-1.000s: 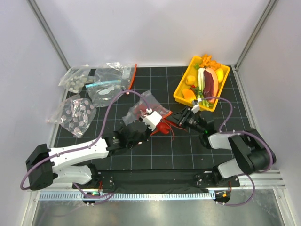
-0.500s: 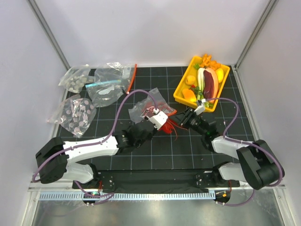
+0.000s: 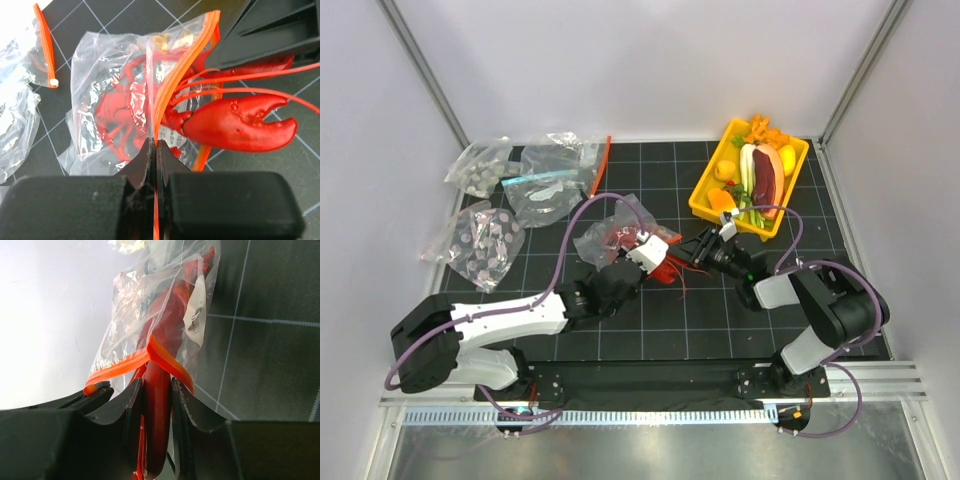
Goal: Place the food in the zip-top bag and seal the zipper
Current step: Place the fake lobster in the zipper food storage bag.
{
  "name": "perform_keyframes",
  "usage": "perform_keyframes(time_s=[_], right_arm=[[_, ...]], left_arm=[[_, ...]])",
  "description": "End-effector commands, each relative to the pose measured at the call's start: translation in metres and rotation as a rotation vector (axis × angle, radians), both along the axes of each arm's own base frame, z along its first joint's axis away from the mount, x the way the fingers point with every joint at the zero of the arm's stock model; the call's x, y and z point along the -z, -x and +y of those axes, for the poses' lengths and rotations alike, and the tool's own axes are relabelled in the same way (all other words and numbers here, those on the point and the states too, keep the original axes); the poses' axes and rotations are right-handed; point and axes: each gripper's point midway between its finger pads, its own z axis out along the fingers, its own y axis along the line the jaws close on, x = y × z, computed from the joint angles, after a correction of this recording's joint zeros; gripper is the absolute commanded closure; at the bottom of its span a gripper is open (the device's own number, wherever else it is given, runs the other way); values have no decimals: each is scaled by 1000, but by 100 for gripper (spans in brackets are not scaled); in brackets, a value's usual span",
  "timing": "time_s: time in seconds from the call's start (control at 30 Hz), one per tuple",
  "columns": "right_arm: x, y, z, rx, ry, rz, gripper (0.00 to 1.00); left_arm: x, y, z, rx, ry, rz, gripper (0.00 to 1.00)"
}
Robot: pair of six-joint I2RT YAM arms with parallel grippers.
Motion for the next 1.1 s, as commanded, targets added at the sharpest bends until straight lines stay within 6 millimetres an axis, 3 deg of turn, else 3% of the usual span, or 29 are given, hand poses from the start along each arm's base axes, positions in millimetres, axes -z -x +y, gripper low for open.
perform_keyframes(time_s=[0.0,0.27,0.5,0.53,0.6,0.77,0.9,1.0,1.03,1.07], right_arm=[[-52,-3,9,-36,-101,-167,99],[-39,-3,4,25,79,-185,99],[-38,-4,6,25,86,-191,99],[-37,-4,5,25,87,-193,99],[-40,-3,4,31,86,-203,99],[-41,-3,1,44,106,-208,99],[-41,-3,1,46,106,-207,99],[-40,-2,0,50,108,-204,99],[-41,-3,0,54,106,-208,99],[-40,-3,0,52,108,-206,99]], left_arm=[[-26,-5,-5,-7,60,-53,97],[-26,-4,-18,24,8,-9,61],[-31,-10,-42,35,-95,-28,61],[-21,-12,-41,13,-165,-28,61],[-29,-18,-45,-22,-195,-52,62],[-16,-33,-45,-95,-323,-84,67],[-20,-40,-50,-119,-351,-111,71],[-21,-53,-43,-180,-385,-132,87],[-22,-58,-39,-206,-385,-134,98],[-21,-61,-36,-218,-379,-132,100]])
